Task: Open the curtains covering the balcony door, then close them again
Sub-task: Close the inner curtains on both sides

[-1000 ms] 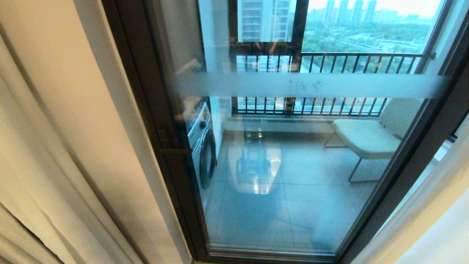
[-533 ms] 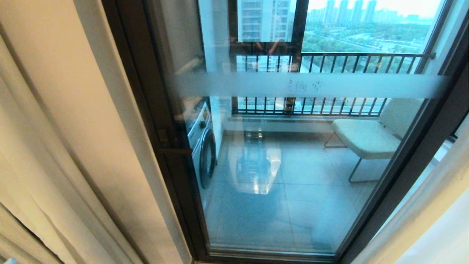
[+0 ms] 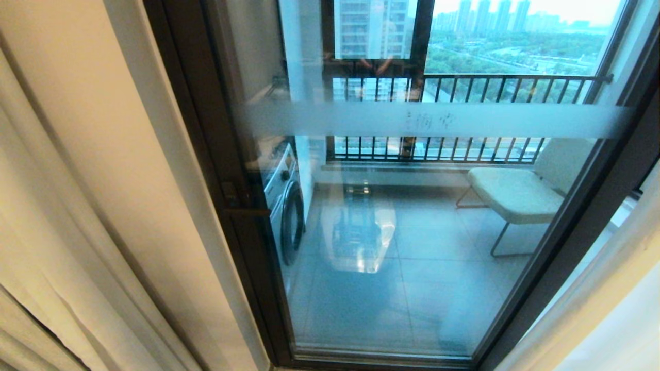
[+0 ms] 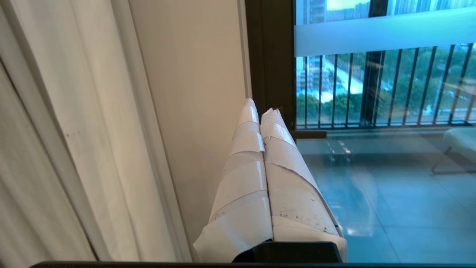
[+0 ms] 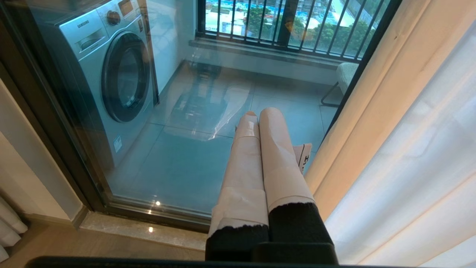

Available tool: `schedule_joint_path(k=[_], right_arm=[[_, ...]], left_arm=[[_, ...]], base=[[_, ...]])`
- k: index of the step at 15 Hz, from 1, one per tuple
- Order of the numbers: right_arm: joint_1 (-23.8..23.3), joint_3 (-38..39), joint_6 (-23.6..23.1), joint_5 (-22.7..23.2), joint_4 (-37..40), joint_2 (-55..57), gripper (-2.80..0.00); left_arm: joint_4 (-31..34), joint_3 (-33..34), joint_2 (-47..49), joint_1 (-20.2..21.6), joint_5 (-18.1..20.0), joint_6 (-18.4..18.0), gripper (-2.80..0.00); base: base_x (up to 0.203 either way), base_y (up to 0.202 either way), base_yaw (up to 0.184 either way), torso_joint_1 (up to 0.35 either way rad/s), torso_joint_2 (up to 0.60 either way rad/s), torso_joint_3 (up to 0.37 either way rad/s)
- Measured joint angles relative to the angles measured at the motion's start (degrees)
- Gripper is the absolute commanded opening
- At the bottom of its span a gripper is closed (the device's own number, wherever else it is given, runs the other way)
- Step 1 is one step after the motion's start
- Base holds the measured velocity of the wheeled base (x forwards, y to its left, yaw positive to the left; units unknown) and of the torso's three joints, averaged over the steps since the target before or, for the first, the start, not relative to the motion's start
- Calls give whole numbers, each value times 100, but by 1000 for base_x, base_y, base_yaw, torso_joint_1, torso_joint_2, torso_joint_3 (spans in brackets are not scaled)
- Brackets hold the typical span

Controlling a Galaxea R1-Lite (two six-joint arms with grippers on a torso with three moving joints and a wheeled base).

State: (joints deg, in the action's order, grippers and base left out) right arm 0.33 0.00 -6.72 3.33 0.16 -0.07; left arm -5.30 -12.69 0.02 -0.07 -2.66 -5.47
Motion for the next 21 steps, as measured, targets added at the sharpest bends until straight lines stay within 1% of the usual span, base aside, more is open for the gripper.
schedule_joint_path(k=[2, 3, 6, 8, 10, 12, 15, 17, 18, 19, 21], right_arm=[[0, 0, 1, -4, 2, 0, -280], [0, 0, 0, -4, 0, 0, -280], [-2, 0, -2, -2, 2, 0, -280], [2, 0, 0, -3, 0, 0, -280], [0, 0, 0, -5, 2, 0, -280], [0, 0, -1, -5, 2, 0, -280], [-1, 0, 0, -2, 3, 0, -280], [-4, 0, 0, -2, 2, 0, -280], [-2, 0, -1, -5, 2, 0, -280], [-2, 0, 1, -5, 2, 0, -280], [2, 0, 0, -5, 2, 0, -280]], left_arm=[[823, -640, 68, 0, 1, 16, -280], [1043, -840, 174, -4, -6, 20, -280], [1136, -1364, 794, -9, -197, -7, -280], [1070, -1701, 1321, -4, -492, -12, -280], [1025, -2082, 1924, -4, -1019, -4, -280], [952, -2485, 2559, -4, -1787, 69, -280], [628, -2926, 3415, 0, -2863, 143, -280], [350, -3182, 3913, 28, -3433, 152, -280], [278, -3330, 4160, 144, -3633, 160, -280], [257, -3442, 4358, 316, -3698, 160, -280], [230, -3666, 4761, 784, -3703, 173, -280]], base=[[0, 0, 0, 0, 0, 0], [0, 0, 0, 0, 0, 0], [0, 0, 0, 0, 0, 0], [0, 0, 0, 0, 0, 0], [0, 0, 0, 0, 0, 0], [0, 0, 0, 0, 0, 0], [0, 0, 0, 0, 0, 0], [0, 0, 0, 0, 0, 0], [0, 0, 0, 0, 0, 0], [0, 0, 0, 0, 0, 0], [0, 0, 0, 0, 0, 0]])
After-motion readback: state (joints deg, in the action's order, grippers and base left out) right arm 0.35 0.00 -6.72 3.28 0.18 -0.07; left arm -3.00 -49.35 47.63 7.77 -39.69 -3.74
